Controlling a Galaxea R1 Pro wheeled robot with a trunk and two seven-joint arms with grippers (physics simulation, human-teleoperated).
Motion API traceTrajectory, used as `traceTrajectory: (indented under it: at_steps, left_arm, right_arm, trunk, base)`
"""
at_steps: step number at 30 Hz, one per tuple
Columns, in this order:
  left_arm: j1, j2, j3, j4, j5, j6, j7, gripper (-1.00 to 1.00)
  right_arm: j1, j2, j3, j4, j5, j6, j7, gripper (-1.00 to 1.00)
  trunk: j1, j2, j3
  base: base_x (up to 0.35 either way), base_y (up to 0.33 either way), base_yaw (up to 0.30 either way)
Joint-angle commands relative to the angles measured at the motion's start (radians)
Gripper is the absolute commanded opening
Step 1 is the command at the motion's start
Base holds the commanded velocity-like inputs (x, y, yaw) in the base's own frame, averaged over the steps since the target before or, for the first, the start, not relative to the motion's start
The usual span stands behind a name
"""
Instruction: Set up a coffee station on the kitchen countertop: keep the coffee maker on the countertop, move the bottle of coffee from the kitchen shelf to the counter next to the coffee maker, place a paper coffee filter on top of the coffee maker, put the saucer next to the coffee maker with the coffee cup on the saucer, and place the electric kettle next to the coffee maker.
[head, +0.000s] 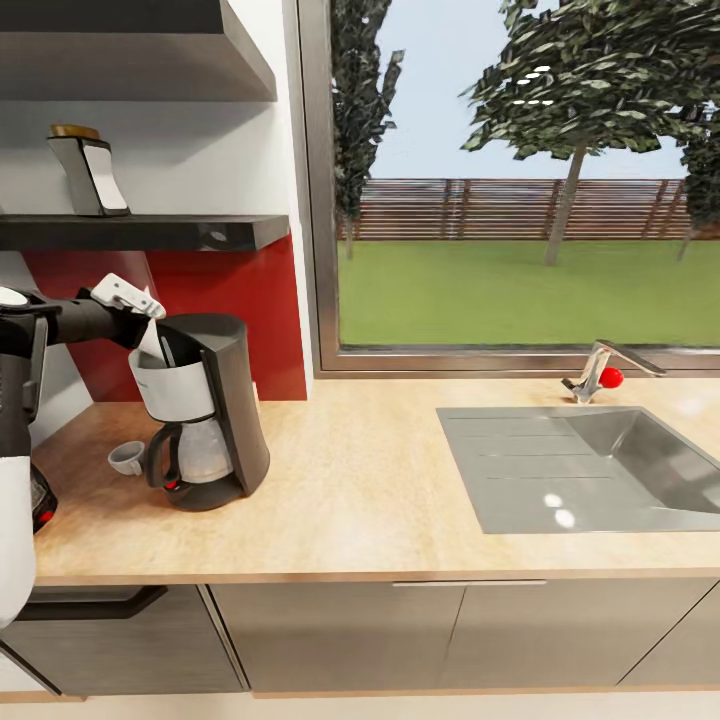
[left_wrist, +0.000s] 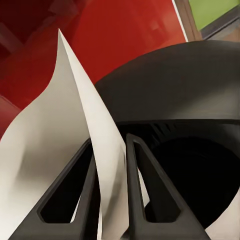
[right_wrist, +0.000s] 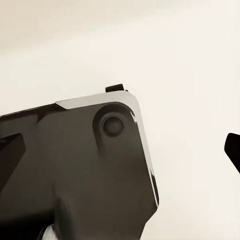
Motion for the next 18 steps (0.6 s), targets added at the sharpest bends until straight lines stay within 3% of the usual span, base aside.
traceTrajectory:
  at_steps: [1, 11, 13, 18]
  left_arm:
    - [-0.001, -0.001, 0.000, -0.001, -0.009, 0.004, -0.009, -1.00]
    - [-0.001, -0.002, 0.000, -0.001, -0.011, 0.004, -0.008, -1.00]
    - [0.001, 0.004, -0.005, 0.003, -0.020, -0.004, -0.012, -1.00]
    - [-0.004, 0.006, 0.004, 0.000, -0.031, -0.004, -0.016, -1.00]
  right_arm:
    - [-0.001, 0.000, 0.000, 0.000, -0.008, -0.003, 0.000, 1.00]
    - [-0.001, 0.000, 0.000, 0.000, -0.008, -0.004, 0.000, 1.00]
    - [-0.002, 0.012, -0.003, -0.008, -0.015, -0.005, -0.003, 1.00]
    - [-0.002, 0.012, -0.003, -0.007, -0.015, -0.005, -0.003, 1.00]
  trunk:
    - [0.001, -0.002, -0.002]
    - [0.001, -0.002, -0.002]
    - [0.001, -0.002, -0.002]
    - [0.001, -0.002, -0.002]
  base:
    - [0.000, 0.000, 0.000]
    - [0.000, 0.000, 0.000]
    - [0.000, 0.000, 0.000]
    - [0.000, 0.000, 0.000]
